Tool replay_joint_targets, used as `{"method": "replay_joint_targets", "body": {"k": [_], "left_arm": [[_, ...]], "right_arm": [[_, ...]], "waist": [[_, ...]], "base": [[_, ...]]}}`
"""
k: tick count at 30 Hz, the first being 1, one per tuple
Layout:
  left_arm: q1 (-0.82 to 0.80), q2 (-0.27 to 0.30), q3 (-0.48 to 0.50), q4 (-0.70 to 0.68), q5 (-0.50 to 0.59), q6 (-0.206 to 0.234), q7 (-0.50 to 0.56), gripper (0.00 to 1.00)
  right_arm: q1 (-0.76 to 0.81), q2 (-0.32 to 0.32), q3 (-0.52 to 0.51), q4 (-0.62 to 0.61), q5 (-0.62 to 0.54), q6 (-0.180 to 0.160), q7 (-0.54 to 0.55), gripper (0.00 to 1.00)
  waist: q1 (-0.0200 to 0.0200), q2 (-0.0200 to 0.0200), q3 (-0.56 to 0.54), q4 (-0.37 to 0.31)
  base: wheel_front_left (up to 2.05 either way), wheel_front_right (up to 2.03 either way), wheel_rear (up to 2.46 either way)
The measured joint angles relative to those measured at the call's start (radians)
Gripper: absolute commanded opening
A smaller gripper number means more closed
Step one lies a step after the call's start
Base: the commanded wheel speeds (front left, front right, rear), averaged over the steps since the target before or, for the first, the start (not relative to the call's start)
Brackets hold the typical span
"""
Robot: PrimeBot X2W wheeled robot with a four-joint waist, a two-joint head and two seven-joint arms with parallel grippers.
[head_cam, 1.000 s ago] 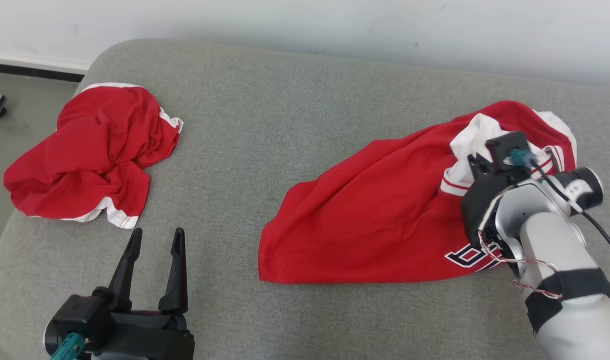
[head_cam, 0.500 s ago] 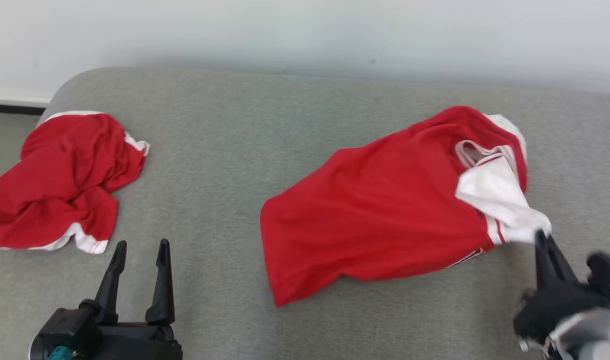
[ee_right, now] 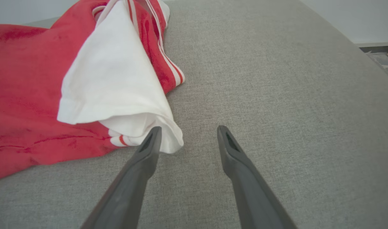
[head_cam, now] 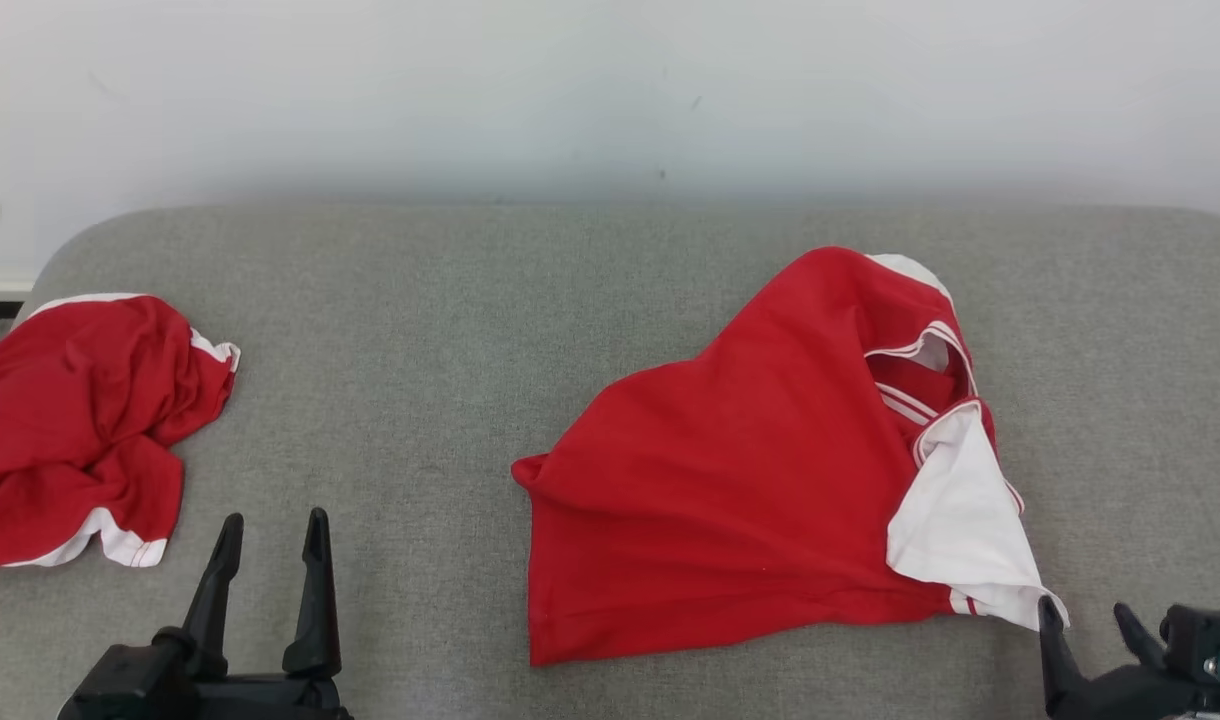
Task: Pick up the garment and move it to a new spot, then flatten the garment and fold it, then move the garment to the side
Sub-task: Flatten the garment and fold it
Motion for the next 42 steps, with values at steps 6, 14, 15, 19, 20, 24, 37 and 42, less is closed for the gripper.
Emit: {"method": "replay_joint_targets", "body": {"k": [6,14,15,19,20,24,37,42], "left_arm": [[0.022,0.0,-0.011,0.002,0.0,0.001,0.0,1.0],[0.04,0.0,-0.003,-0.003,-0.001,0.003,0.0,1.0],[0.04,0.0,-0.003,-0.003,-0.001,0.003,0.0,1.0],[0.041,0.0,-0.004,-0.003,-0.001,0.003,0.0,1.0],[0.041,0.0,-0.006,-0.003,-0.001,0.003,0.0,1.0],[0.04,0.0,-0.013,-0.004,-0.002,0.005,0.0,1.0],[0.018,0.0,-0.03,-0.007,-0.016,0.014,0.0,1.0],[0.018,0.0,-0.028,-0.006,-0.016,0.018,0.0,1.0]], "right_arm": [[-0.007,-0.001,0.049,-0.217,-0.084,0.0,0.155,1.0],[-0.093,-0.012,0.276,-0.248,-0.189,0.0,0.358,1.0],[-0.112,-0.019,0.298,-0.225,-0.19,0.0,0.366,1.0],[-0.194,-0.074,0.346,-0.084,-0.236,0.0,0.406,1.0],[-0.21,-0.082,0.346,-0.05,-0.25,0.0,0.407,1.0],[-0.274,-0.078,0.349,0.075,-0.261,0.0,0.364,1.0],[-0.383,-0.05,0.296,0.243,-0.338,0.0,0.251,0.0],[-0.349,-0.025,0.198,0.182,-0.328,0.0,0.191,0.0]], "waist": [[-0.0001,-0.0001,-0.034,-0.005],[0.0,0.0,-0.038,-0.007],[0.0,0.0,-0.036,-0.007],[0.0,0.0,-0.028,-0.005],[0.0001,0.0,-0.025,-0.004],[0.0001,0.0,-0.014,0.0],[0.0002,0.0001,0.027,0.014],[0.0001,0.0001,0.023,0.011]], "base": [[0.0,0.0,0.0],[0.0,0.0,0.0],[0.0,0.0,0.0],[0.0,0.0,0.0],[0.0,0.0,0.0],[0.0,0.0,0.0],[0.0,0.0,0.0],[0.0,0.0,0.0]]}}
